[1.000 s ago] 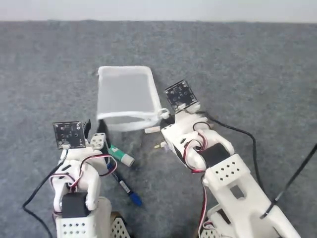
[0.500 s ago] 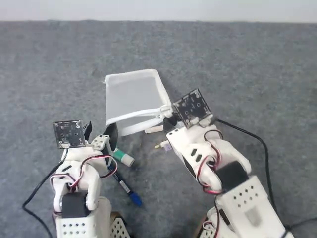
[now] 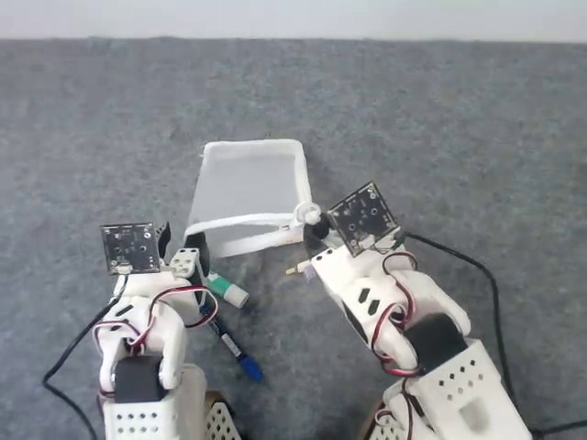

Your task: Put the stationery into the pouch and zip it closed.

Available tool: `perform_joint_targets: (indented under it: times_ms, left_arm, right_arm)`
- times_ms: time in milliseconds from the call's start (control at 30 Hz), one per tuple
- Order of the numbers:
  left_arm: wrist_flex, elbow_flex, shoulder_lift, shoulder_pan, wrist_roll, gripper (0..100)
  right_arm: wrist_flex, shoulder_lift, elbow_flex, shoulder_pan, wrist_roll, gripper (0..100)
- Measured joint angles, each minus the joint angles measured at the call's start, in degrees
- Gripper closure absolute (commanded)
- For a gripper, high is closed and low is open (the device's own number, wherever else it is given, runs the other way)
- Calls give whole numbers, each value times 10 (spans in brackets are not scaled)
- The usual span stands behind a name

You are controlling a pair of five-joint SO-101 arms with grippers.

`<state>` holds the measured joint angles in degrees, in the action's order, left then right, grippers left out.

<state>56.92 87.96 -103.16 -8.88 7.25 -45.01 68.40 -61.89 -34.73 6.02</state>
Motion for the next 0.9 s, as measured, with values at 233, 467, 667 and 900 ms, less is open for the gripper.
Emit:
perform_joint_targets:
  times_ms: [233,467,667,900]
  left_arm:
    - [0,-4,0,27,-8,988]
    - [52,-55,0,36,-23,988]
    - [61,-69,0,35,-39,988]
    - [61,-69,0,36,-52,987]
  right_arm:
    - [0,0,-1,-25,0,972]
    - [0,0,-1,-25,0,810]
    - [0,0,-1,-3,-8,828]
    - [0,-18,14,69,-33,828]
